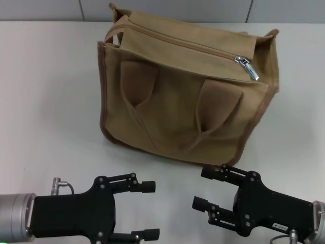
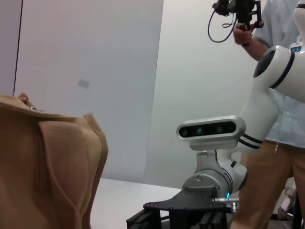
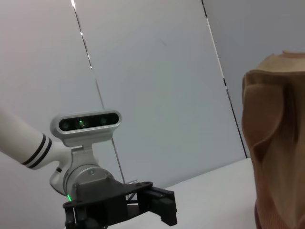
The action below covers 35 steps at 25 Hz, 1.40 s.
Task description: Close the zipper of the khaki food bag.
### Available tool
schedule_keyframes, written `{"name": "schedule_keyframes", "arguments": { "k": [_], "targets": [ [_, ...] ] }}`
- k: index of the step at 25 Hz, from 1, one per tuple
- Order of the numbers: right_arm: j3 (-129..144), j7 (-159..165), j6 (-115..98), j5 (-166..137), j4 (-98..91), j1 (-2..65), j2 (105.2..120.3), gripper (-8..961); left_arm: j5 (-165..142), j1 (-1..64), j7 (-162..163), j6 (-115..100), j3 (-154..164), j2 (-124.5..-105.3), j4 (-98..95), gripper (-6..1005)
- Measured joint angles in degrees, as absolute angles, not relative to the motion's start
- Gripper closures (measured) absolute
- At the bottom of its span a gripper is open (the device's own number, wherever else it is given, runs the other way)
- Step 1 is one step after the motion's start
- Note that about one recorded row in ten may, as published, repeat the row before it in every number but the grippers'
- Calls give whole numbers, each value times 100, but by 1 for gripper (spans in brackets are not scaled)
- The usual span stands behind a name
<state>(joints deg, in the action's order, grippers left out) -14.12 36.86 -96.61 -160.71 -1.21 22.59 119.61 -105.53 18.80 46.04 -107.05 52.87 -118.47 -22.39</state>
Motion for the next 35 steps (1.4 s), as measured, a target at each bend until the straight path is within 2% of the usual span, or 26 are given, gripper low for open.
{"name": "schedule_keyframes", "arguments": {
  "k": [10, 35],
  "targets": [
    [-1432, 3686, -9657, -16047, -37, 2310, 11964, 203, -10527, 1685, 4505, -10751, 5120, -11830, -2287, 222],
    [-1573, 3157, -9676, -16035, 167, 2107, 11953, 164, -10511, 1723, 4450, -10773, 5033, -11846, -2285, 221]
  ]
}}
